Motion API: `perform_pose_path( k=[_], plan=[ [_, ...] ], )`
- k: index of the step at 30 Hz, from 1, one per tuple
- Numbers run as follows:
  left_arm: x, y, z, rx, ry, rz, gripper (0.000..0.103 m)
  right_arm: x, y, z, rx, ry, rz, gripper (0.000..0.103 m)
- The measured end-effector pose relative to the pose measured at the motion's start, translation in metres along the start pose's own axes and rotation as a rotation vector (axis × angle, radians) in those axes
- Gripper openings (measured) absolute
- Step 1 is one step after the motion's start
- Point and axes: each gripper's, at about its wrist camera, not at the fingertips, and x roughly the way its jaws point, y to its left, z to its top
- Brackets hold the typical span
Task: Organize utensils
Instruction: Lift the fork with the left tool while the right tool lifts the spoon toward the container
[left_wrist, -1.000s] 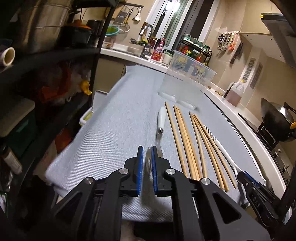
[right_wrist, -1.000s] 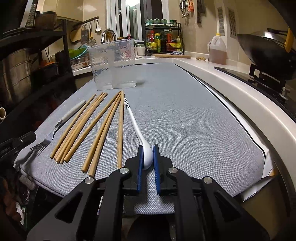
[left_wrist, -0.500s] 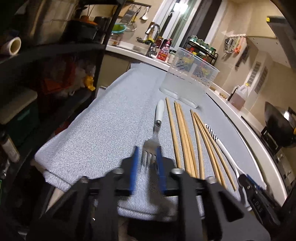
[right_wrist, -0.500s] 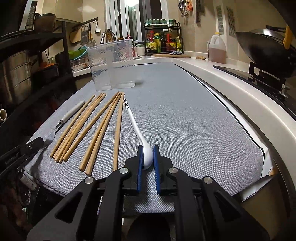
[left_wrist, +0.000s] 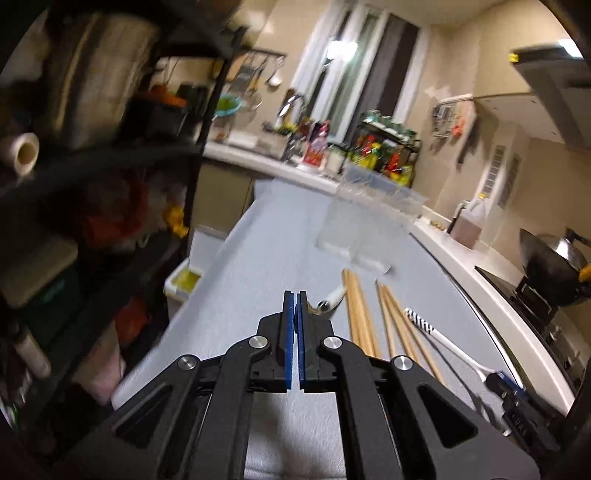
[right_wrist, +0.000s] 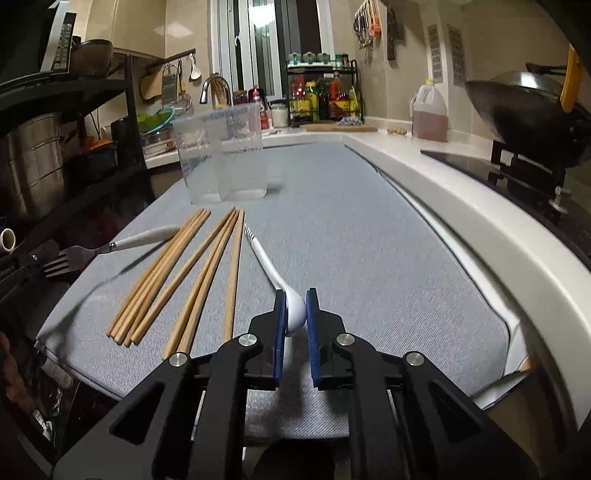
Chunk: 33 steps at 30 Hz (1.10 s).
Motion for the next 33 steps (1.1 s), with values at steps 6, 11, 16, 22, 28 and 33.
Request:
perform_pose_path(
  k=[6,11,16,22,28,33],
  plan=[
    [-0.009,-0.013,0.023,0.113,-0.061,-0.038,0.002,-0.009,-0.004,0.029,-0.006,-0.054,-0.020,0.012],
    [-0.013,-0.021,0.044,0.163,-0.096,-0.065,0.002,-0.010,-0.004,0.059,-0.013,-0.097,-0.028,0.012],
    [-0.005,-0.022,0.061,0.167,-0.081,-0.102,0.001,-0.005,-0.002,0.084,-0.013,-0.112,-0.021,0.012],
    [0.008,-0.026,0.084,0.192,-0.011,-0.164,0.001,0.000,0.001,0.109,-0.025,-0.114,-0.006,0.012],
    [0.021,-0.033,0.114,0.219,0.056,-0.183,0.001,0.003,0.003,0.135,-0.047,-0.118,0.014,0.012],
    [0.025,-0.043,0.132,0.267,0.092,-0.194,0.001,0.008,0.007,0.155,-0.065,-0.102,0.057,0.012]
  ],
)
